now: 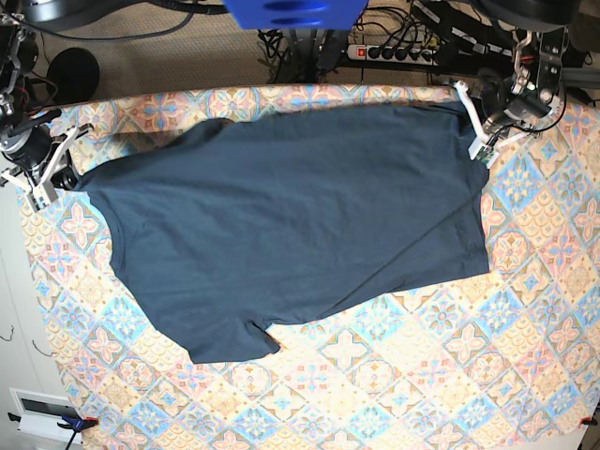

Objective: Layout the t-shirt on the table in an organized manner, then fold the t-shirt properly
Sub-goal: 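Lower the shirt flat onto the table with both grippers, spreading it out, then release the shirt with the left gripper and regrasp the hem edge nearby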

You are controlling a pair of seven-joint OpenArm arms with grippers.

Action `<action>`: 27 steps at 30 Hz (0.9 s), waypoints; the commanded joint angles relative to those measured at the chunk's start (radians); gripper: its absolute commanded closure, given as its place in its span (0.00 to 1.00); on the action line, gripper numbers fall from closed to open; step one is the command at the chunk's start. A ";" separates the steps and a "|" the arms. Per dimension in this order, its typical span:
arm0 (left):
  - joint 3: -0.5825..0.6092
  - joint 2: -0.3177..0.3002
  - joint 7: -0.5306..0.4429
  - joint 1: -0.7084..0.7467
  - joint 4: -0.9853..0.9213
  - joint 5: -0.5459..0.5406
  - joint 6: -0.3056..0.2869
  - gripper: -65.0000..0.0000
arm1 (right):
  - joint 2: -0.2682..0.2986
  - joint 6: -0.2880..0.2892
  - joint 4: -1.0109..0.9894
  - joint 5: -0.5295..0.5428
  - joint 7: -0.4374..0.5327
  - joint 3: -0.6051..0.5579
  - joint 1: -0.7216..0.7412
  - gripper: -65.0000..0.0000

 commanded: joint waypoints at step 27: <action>-0.357 0.235 0.044 -0.537 -0.302 -0.032 0.005 0.04 | 0.024 -0.004 0.009 -0.116 0.019 0.009 0.007 1.00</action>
